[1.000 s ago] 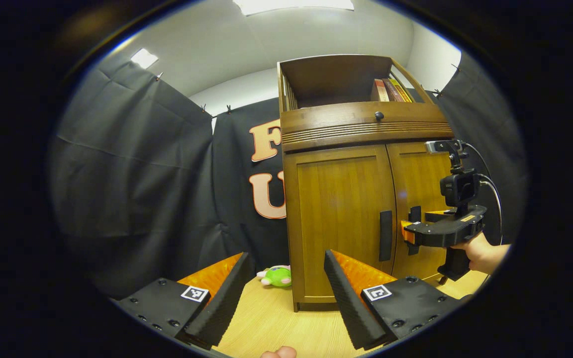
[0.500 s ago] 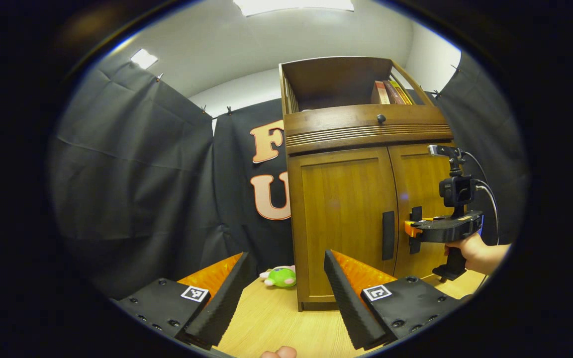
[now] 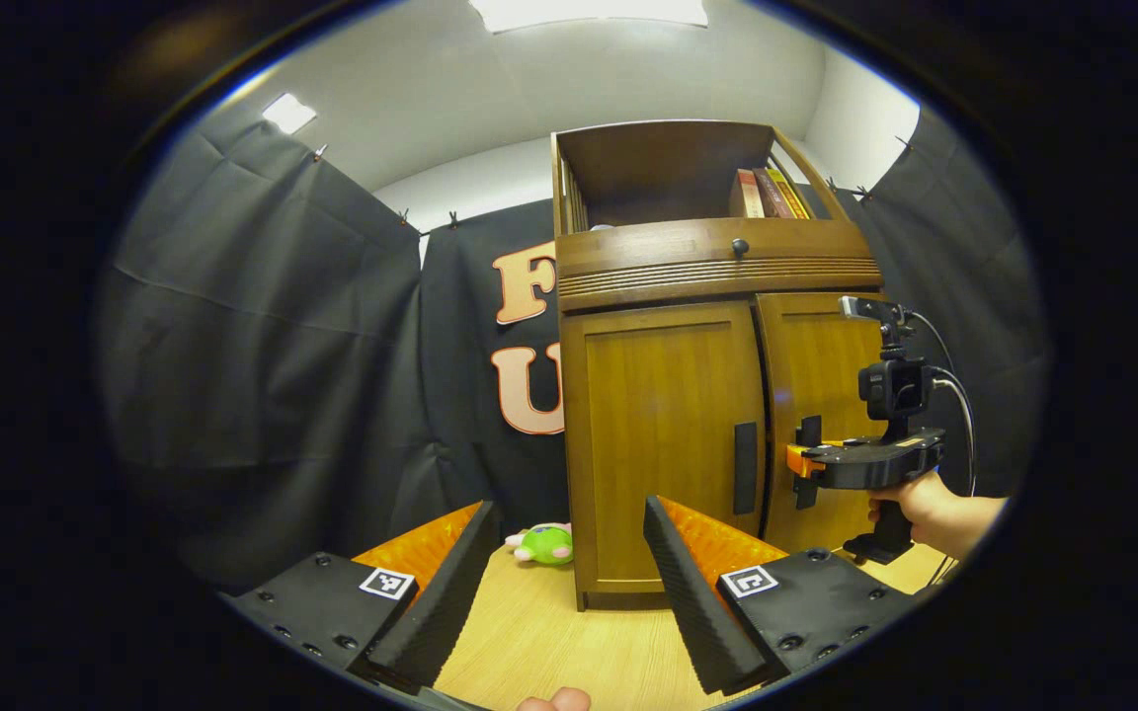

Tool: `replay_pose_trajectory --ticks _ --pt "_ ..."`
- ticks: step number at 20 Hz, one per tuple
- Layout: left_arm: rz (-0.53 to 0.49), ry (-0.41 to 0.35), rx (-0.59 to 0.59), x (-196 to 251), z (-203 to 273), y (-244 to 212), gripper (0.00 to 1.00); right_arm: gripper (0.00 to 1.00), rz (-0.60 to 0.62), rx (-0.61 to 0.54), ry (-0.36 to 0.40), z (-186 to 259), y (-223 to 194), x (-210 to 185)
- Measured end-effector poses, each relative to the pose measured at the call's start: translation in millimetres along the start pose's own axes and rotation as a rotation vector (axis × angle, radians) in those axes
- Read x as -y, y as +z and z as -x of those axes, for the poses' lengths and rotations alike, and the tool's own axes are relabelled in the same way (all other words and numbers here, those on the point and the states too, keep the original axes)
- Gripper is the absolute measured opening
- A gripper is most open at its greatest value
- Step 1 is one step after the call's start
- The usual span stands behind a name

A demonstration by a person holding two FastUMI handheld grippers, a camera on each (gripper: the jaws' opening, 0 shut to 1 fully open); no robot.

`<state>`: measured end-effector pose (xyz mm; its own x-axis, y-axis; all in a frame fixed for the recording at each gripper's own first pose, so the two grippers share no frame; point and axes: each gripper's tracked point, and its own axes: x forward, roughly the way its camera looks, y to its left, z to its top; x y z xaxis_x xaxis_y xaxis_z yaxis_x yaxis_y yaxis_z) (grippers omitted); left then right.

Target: Open the right door of the double-door shoe cabinet with the right hand, and open the left door with the left hand.

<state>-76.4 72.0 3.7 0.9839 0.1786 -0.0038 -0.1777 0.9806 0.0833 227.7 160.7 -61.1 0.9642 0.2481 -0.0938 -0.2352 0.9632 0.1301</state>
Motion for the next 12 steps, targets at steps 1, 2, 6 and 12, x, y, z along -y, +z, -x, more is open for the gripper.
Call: replay_pose_trajectory --ticks 1,2,6,12 --pt "-0.001 -0.003 -0.001 1.2 0.5 0.8 0.96 0.28 -0.006 0.007 0.008 5.8 0.2 -0.2" --pt "-0.003 -0.002 0.0 2.1 1.5 0.3 0.97 0.29 -0.015 0.016 0.01 10.7 0.6 0.1" --pt "-0.016 -0.023 0.006 11.6 1.3 2.5 0.97 0.29 -0.044 0.019 0.018 22.2 1.0 -0.6" --pt "-0.003 -0.057 0.011 35.0 0.7 3.2 0.97 0.28 0.011 0.022 0.019 24.6 11.0 1.6"
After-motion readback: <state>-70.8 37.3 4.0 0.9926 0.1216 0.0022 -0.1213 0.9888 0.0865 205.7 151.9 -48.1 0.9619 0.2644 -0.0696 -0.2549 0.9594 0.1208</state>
